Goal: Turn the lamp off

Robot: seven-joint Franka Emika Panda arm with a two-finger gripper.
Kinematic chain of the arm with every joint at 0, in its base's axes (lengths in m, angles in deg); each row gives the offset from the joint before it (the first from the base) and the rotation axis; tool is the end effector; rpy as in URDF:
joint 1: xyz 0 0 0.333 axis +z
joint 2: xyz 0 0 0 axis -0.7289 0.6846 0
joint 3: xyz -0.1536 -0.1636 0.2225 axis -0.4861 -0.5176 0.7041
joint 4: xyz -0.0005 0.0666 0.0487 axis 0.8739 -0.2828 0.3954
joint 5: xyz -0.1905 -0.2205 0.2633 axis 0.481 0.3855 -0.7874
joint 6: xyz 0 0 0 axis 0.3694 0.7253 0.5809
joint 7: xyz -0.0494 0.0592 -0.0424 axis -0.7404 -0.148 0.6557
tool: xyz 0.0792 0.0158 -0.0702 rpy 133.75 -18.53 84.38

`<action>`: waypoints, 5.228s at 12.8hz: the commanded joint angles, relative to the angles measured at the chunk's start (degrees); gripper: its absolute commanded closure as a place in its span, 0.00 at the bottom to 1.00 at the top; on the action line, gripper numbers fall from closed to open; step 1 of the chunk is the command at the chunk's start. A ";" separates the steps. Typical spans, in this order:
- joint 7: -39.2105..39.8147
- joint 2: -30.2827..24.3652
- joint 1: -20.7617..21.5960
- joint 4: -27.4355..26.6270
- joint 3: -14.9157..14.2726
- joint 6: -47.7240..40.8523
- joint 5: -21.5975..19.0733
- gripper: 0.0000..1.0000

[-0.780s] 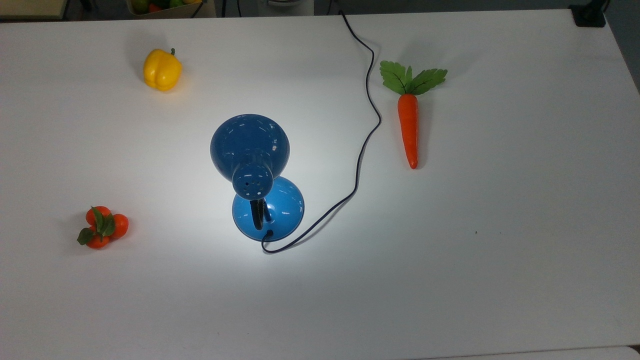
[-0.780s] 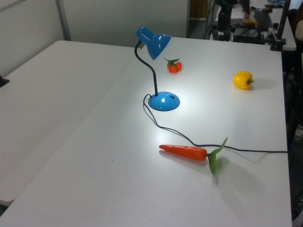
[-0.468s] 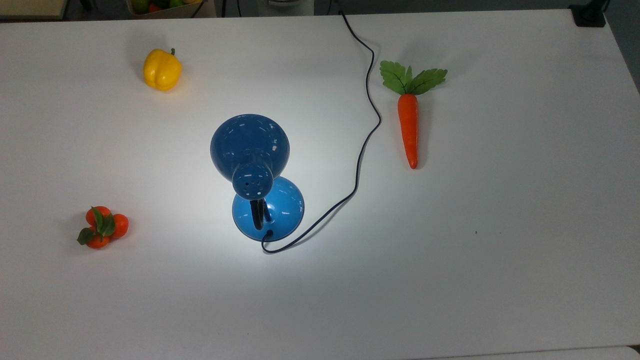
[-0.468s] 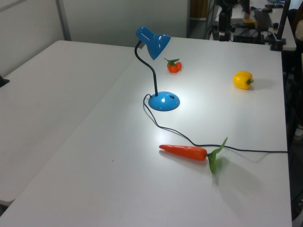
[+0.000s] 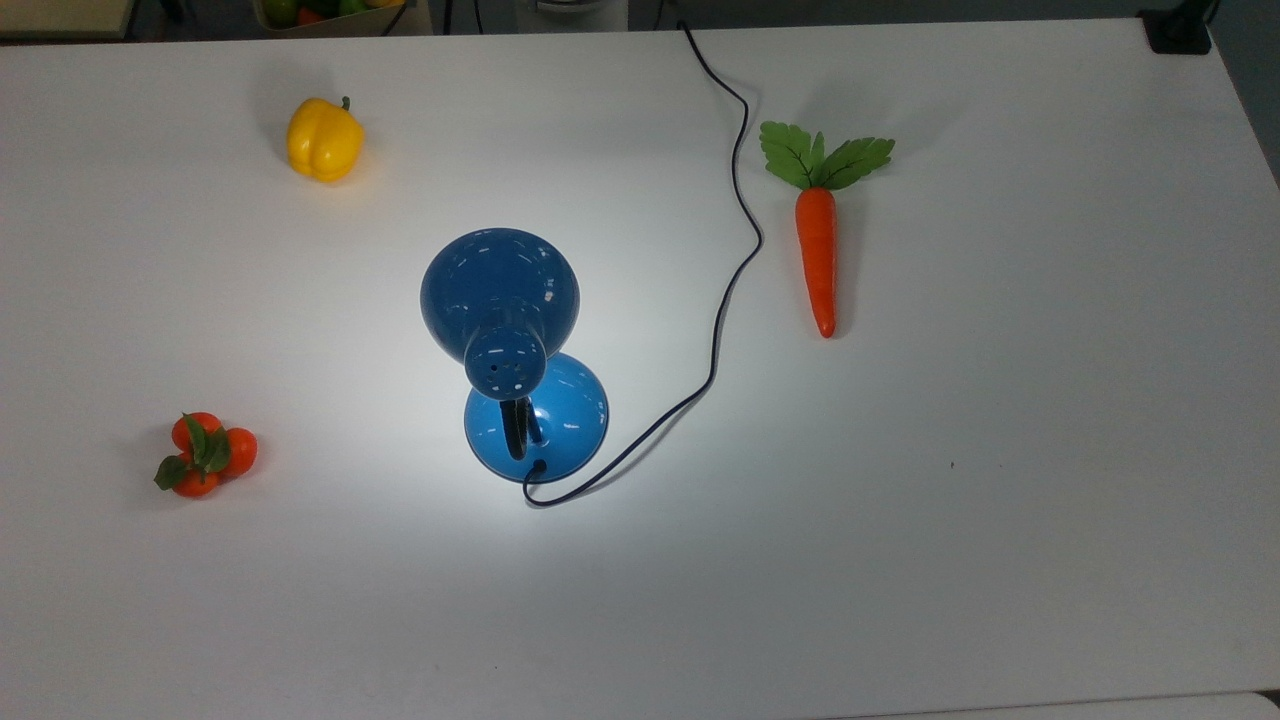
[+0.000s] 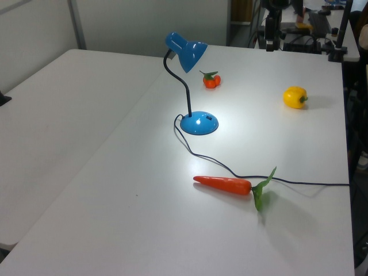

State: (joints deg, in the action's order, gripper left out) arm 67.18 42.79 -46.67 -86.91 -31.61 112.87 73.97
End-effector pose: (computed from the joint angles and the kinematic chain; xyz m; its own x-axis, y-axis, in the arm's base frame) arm 0.5408 0.0148 0.6018 0.9953 0.0875 -0.0418 0.0904 -0.9931 0.0746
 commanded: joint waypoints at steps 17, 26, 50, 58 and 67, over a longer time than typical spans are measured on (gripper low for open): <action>-0.46 5.34 -0.30 -0.45 -0.03 6.68 -0.16 1.00; -1.34 10.25 -0.83 -15.04 0.06 35.57 -0.16 1.00; -4.24 25.12 1.19 -12.33 0.67 61.18 0.45 1.00; -4.15 25.21 1.71 -13.82 0.58 60.30 0.80 1.00; -4.15 20.04 1.98 -13.29 0.58 42.77 0.89 1.00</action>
State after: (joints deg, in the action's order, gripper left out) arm 64.13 67.32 -45.25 -99.58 -30.79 163.25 73.96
